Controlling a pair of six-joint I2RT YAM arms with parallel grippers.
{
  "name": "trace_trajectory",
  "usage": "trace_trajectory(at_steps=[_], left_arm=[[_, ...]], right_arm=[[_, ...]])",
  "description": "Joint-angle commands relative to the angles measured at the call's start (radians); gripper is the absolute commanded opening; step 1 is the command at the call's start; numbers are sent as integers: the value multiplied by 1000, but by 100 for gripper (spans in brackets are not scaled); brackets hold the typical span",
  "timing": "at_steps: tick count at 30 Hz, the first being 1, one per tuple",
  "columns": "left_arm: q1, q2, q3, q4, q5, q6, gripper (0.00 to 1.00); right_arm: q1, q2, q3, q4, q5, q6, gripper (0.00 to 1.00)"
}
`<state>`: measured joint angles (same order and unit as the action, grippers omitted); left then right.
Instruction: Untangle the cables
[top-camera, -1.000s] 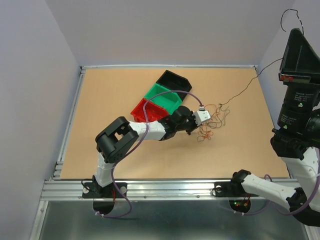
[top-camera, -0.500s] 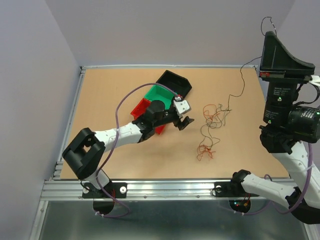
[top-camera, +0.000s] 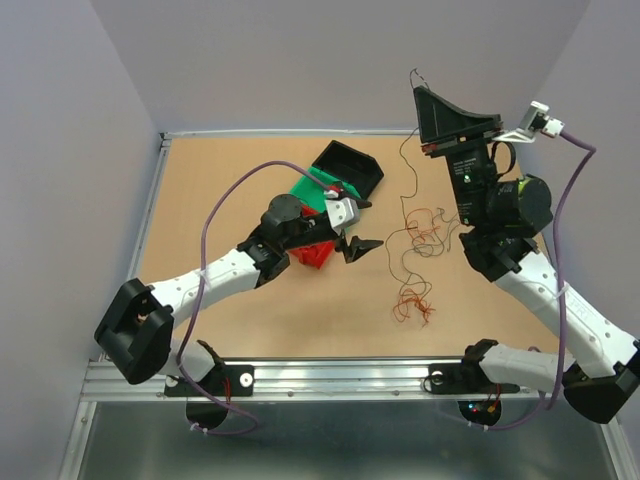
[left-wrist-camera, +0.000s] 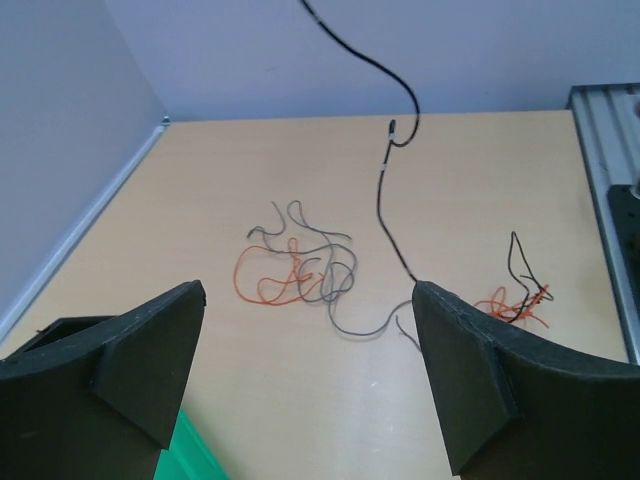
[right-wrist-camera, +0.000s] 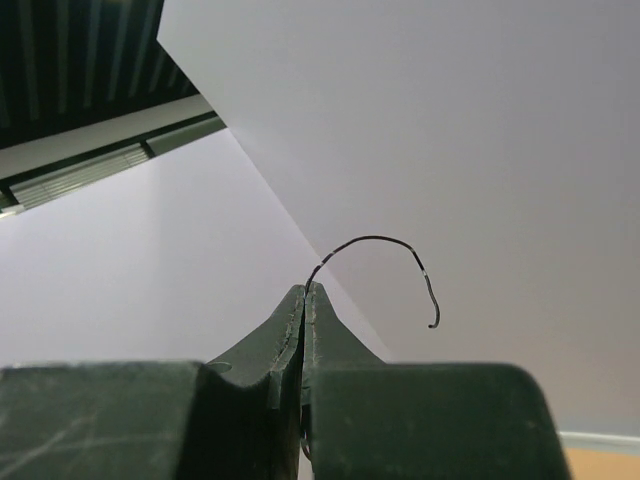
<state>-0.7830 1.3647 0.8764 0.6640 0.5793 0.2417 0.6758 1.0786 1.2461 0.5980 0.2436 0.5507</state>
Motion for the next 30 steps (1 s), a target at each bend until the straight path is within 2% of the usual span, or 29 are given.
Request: trace_trajectory(at_steps=[1,7,13,19,25,30], left_arm=[[2,17,16,-12,154,1,97],[2,111,73,-46,140,-19,96],[2,174,128,-64,232,-42,93],[2,132,92,-66,272,-4,93],[10,74,67,-86,174,16,93],[21,4,39,-83,229,-18,93]], right_arm=[[4,18,4,49,-33,46,1],[4,64,16,68,-66,74,1],[5,66,-4,82,-60,72,1],[4,52,-20,85,-50,55,1],[4,29,-36,85,-43,41,1],[5,15,-43,85,-35,32,1]])
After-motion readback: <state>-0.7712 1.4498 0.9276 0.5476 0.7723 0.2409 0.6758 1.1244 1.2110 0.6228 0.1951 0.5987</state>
